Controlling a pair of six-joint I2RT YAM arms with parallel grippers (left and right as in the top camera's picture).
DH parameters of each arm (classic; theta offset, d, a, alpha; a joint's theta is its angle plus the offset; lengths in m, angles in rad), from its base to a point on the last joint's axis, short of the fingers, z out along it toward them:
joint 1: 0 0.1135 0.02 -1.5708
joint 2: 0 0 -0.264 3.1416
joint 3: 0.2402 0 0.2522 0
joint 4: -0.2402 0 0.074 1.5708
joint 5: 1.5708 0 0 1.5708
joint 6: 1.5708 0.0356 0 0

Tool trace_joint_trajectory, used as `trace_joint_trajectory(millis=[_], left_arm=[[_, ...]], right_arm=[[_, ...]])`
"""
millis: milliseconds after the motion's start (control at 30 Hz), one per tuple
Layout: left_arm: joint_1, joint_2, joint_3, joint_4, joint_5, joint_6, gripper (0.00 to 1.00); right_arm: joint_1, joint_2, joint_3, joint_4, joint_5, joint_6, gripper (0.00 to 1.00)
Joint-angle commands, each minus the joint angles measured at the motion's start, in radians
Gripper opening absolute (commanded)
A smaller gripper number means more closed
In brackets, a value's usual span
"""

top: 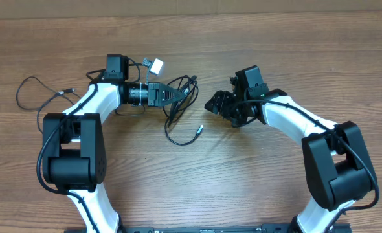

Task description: Untangle cables

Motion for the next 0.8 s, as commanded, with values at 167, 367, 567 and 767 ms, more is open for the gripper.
trace_joint_trajectory(millis=[167,367,567,767], left_arm=[[0.004,-0.034,0.018,0.000,0.002,0.016,0.09],[0.005,-0.034,0.018,0.000,0.002,0.015,0.09],[0.006,-0.034,0.018,0.001,0.005,0.014,0.09],[0.019,-0.034,0.018,0.000,0.027,0.003,0.09]], right_arm=[[0.006,0.002,-0.002,0.183,-0.319,-0.210,0.62],[0.035,0.002,-0.031,0.289,-0.337,-0.245,0.54],[0.035,0.002,-0.058,0.379,-0.486,-0.322,0.43],[0.034,0.002,-0.058,0.392,-0.550,-0.371,0.37]])
